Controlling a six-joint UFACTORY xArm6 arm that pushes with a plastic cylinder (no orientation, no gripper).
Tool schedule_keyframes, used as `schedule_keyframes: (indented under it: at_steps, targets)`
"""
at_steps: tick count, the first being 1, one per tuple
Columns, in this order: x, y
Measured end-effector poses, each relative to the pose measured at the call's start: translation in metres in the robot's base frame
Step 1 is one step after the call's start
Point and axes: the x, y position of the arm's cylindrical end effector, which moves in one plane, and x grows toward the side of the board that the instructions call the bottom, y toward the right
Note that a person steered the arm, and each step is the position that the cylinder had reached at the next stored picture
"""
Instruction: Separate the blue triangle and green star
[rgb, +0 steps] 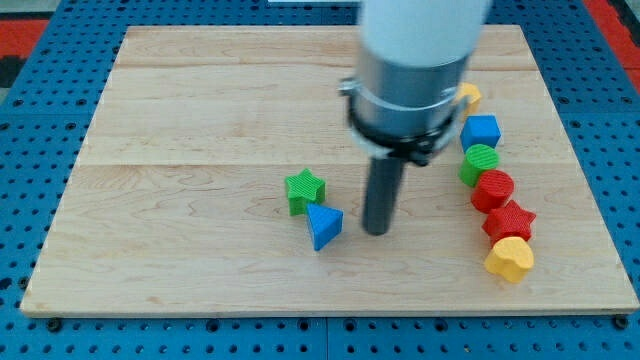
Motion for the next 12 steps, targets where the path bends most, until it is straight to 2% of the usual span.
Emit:
schedule_keyframes:
  at_steps: [2,3,5,6,8,9,10,11,12]
  targets:
    - [0.033,-0.046]
    - [0.003,-0.071]
    - [-0.092,-0.071]
    - [-0.121,-0.066]
    - [-0.077,-0.087]
    - [-0.084,-0.003]
    - [-0.141,0.013]
    - [-0.158,0.025]
    - [-0.139,0.016]
